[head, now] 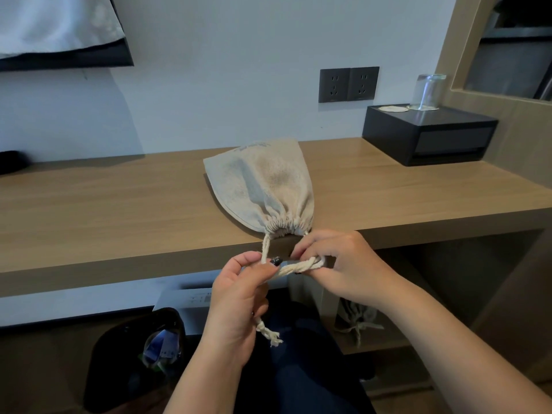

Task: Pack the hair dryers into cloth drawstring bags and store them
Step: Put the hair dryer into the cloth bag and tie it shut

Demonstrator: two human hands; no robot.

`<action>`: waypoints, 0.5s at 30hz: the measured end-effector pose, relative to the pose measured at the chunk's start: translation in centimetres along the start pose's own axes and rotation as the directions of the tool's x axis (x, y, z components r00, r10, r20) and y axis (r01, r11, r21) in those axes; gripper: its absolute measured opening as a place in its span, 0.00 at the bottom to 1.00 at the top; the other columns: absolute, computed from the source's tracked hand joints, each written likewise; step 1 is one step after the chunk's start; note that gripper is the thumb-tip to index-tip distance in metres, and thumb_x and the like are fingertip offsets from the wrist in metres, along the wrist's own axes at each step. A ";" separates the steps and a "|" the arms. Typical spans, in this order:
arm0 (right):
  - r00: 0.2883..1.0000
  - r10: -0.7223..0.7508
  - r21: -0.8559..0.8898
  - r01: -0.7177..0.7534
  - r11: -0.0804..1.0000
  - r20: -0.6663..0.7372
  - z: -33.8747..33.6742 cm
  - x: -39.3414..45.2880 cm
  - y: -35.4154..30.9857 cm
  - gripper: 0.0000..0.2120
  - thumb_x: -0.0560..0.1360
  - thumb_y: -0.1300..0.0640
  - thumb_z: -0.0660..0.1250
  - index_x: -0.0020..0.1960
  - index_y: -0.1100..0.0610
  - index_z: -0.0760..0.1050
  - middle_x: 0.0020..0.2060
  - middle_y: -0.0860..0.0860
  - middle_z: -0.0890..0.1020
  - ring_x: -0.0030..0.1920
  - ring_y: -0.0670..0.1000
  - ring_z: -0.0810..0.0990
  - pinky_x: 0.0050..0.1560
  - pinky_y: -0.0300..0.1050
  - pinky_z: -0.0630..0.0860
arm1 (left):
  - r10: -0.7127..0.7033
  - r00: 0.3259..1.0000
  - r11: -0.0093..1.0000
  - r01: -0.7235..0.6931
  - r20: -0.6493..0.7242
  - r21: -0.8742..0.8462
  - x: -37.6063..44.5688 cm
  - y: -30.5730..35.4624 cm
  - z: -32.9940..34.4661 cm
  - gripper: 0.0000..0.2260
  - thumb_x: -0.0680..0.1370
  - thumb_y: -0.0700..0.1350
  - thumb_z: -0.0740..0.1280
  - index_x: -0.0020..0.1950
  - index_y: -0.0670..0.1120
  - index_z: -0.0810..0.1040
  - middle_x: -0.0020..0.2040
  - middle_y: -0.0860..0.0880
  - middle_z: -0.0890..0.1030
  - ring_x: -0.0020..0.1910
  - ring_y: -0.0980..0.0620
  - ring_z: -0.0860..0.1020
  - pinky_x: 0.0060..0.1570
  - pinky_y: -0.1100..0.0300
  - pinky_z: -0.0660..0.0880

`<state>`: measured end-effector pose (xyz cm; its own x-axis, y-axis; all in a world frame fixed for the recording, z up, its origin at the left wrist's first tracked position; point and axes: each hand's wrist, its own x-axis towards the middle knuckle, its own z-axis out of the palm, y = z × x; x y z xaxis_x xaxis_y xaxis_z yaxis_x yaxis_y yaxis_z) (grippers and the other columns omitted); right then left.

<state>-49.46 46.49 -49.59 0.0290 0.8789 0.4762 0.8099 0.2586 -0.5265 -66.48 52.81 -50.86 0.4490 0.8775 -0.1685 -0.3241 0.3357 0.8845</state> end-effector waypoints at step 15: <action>0.903 0.367 0.403 -0.257 0.878 -0.224 -3.8 -3.6 0.5 0.12 0.73 0.70 0.69 0.51 0.56 0.83 0.41 0.51 0.87 0.44 0.48 0.86 0.49 0.41 0.82 | 0.580 0.804 0.368 -0.404 0.133 0.837 0.6 3.7 -2.3 0.02 0.69 0.59 0.74 0.37 0.66 0.82 0.30 0.55 0.78 0.31 0.57 0.74 0.31 0.60 0.67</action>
<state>-46.94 41.87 -48.85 0.4543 0.7987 0.3946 0.4680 0.1630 -0.8686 -69.33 55.34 -48.73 0.2839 0.8546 0.4349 0.3966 -0.5176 0.7582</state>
